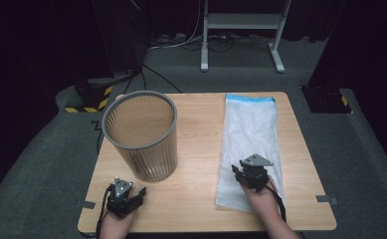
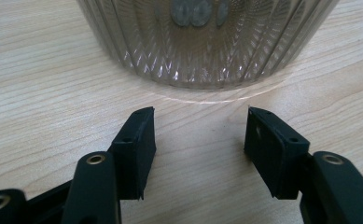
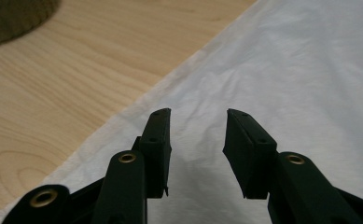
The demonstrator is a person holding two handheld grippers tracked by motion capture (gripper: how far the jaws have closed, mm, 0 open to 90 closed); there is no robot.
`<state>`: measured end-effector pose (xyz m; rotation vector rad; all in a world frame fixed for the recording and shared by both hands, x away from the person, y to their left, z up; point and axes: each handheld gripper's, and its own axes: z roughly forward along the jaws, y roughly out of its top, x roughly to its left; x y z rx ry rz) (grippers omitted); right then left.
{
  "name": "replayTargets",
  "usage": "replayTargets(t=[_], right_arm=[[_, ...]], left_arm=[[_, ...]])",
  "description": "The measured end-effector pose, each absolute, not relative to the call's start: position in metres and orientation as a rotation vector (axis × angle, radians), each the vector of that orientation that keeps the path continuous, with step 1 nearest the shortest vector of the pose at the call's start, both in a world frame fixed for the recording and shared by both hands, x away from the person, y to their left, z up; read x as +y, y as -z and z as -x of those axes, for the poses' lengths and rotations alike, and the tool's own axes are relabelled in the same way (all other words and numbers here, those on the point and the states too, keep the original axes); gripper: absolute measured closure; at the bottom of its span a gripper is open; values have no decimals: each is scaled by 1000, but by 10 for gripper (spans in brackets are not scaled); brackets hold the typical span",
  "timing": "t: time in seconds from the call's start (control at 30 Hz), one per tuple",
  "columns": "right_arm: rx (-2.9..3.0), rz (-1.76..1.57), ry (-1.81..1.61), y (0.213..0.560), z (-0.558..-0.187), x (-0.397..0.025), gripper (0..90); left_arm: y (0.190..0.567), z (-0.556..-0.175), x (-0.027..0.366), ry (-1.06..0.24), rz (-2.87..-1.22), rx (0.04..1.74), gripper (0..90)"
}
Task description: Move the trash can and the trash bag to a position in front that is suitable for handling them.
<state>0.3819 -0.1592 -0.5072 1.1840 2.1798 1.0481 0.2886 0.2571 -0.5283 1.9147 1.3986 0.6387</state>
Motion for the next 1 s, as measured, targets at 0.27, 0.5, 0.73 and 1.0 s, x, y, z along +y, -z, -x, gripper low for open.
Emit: replayTargets(t=[0.27, 0.5, 0.73, 1.0], right_arm=[[2222, -1194, -966, 521, -379, -193, 616], [2153, -1251, -945, 511, -374, -244, 609], [2121, -1293, -977, 508, -385, -207, 593], [2116, -1348, -923, 521, -395, -208, 592]], left_arm=[[528, -289, 257, -641, -1914, 1395, 428], [528, -289, 257, -640, -1914, 1397, 428], [528, -289, 257, -641, -1913, 1400, 428], [528, -288, 257, -639, -1909, 1404, 428]])
